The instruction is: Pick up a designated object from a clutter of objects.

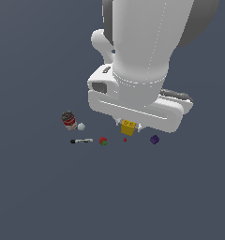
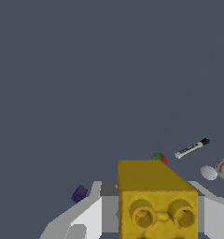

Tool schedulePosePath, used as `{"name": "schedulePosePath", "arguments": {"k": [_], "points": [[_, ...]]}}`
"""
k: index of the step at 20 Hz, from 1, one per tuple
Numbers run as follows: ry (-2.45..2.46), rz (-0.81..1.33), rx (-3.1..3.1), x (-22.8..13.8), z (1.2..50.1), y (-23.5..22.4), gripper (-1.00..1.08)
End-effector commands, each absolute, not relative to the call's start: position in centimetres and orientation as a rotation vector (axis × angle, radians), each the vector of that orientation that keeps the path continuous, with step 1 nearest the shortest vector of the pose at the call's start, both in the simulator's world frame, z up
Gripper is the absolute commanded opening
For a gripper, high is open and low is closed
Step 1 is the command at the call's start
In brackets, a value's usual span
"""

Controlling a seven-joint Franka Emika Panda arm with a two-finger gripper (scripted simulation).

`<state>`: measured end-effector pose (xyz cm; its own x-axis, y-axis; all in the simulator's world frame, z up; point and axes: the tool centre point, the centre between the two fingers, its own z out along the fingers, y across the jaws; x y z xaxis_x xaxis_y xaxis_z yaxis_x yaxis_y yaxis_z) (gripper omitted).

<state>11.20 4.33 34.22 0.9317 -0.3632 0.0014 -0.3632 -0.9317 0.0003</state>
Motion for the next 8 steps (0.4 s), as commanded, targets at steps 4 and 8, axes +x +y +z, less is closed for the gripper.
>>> {"name": "schedulePosePath", "arguments": {"k": [4,8], "points": [[-0.582,0.000,3.087,11.3,36.0,5.5,-1.00],[-0.582,0.000,3.087,11.4,36.3,5.8,-1.00]]}}
